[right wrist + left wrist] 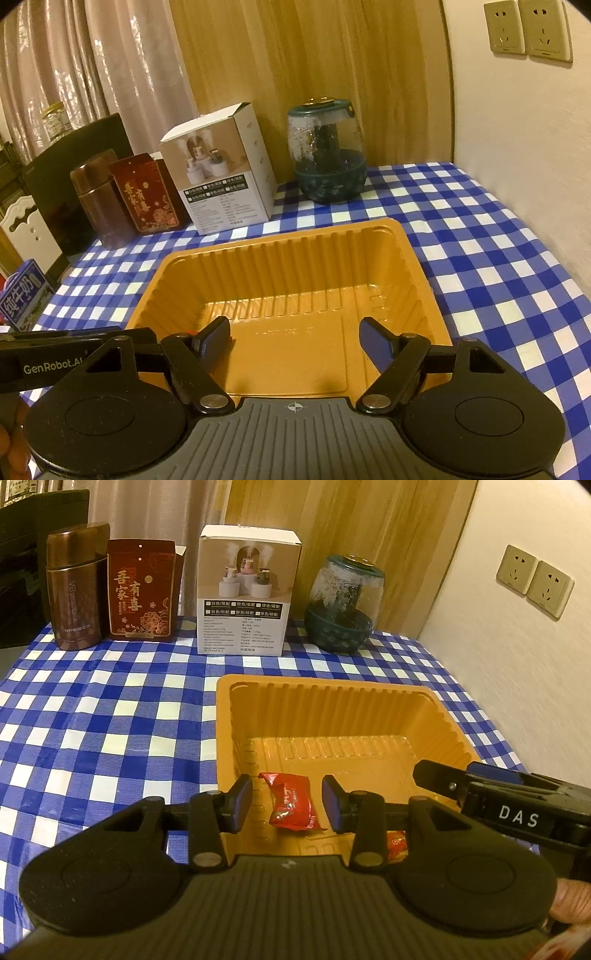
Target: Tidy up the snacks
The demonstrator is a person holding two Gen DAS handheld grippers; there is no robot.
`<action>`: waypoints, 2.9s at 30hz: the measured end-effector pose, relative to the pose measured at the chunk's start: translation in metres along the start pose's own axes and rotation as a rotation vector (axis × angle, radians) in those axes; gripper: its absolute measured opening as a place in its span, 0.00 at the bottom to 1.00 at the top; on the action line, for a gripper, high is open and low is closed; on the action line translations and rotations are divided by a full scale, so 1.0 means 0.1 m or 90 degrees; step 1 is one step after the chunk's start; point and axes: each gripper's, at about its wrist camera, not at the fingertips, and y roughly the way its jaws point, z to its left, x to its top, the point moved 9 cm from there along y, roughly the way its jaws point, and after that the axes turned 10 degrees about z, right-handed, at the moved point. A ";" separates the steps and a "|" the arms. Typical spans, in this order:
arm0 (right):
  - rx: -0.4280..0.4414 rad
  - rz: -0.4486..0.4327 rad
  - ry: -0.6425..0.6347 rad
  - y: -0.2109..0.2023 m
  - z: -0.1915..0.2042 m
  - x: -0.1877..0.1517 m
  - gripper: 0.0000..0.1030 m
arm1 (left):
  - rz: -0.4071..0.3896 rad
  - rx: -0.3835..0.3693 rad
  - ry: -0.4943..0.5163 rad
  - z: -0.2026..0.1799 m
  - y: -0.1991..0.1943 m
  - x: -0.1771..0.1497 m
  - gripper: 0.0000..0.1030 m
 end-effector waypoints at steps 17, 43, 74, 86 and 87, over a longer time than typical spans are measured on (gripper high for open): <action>-0.015 -0.060 0.026 -0.42 -0.13 0.04 0.75 | -0.005 -0.005 0.024 -0.07 -0.20 -0.15 0.42; -0.082 -0.037 0.060 -1.28 -0.36 -0.99 0.75 | 0.010 -0.035 0.105 -0.23 -0.82 -0.78 0.46; -0.087 0.089 -0.036 -0.82 -0.29 -1.75 0.49 | 0.059 -0.012 0.149 0.10 -0.67 -1.17 0.49; -0.098 0.092 -0.068 -0.75 -0.21 -1.76 0.25 | 0.084 -0.014 0.154 0.11 -0.56 -1.19 0.49; -0.098 0.091 -0.067 -0.76 -0.21 -1.76 0.25 | 0.086 -0.014 0.154 0.11 -0.55 -1.19 0.49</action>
